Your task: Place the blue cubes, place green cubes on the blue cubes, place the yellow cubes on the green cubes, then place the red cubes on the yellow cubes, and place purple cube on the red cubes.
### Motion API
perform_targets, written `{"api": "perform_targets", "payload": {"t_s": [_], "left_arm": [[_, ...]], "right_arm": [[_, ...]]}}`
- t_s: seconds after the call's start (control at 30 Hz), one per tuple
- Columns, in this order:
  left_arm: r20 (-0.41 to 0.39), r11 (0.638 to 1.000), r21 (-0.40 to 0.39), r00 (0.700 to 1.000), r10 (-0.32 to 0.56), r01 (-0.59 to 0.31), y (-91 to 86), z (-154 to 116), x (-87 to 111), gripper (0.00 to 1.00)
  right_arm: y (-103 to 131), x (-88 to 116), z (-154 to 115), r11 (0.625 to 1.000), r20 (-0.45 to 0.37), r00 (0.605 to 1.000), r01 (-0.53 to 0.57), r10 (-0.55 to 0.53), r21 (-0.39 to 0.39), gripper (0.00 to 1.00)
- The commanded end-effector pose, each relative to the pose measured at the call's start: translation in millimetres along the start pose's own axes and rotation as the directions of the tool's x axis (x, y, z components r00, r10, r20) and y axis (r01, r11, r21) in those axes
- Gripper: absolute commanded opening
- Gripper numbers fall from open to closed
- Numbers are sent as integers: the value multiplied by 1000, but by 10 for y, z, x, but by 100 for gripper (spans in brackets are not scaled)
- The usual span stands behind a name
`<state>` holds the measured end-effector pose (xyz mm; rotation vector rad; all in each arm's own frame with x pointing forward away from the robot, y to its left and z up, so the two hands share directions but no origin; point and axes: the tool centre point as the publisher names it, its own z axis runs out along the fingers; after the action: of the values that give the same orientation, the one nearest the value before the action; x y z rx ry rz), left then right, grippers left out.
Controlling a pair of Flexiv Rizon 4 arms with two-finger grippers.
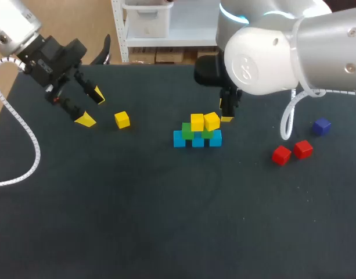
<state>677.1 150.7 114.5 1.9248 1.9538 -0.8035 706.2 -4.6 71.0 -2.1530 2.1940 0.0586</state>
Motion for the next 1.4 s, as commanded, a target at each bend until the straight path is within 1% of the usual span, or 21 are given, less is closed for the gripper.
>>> {"api": "perform_targets", "payload": {"t_s": [0.03,0.07,0.57,0.9,1.4], "left_arm": [[0,1000,1,1000,2,-2,13,-1,5,100],[0,1000,1,1000,2,-2,13,-1,5,100],[0,1000,1,1000,2,-2,13,-1,5,100],[0,1000,1,1000,2,-2,13,-1,5,100],[0,1000,1,1000,2,-2,13,-1,5,100]], "right_arm": [[48,23,55,1000,2,1000,0,0,6,16],[47,21,74,1000,1,1000,1,-1,5,0],[1,43,137,1000,0,1000,10,-10,-1,0],[42,-33,160,1000,13,1000,19,-19,-13,0],[83,-86,160,999,20,999,27,-26,-18,0]]}}
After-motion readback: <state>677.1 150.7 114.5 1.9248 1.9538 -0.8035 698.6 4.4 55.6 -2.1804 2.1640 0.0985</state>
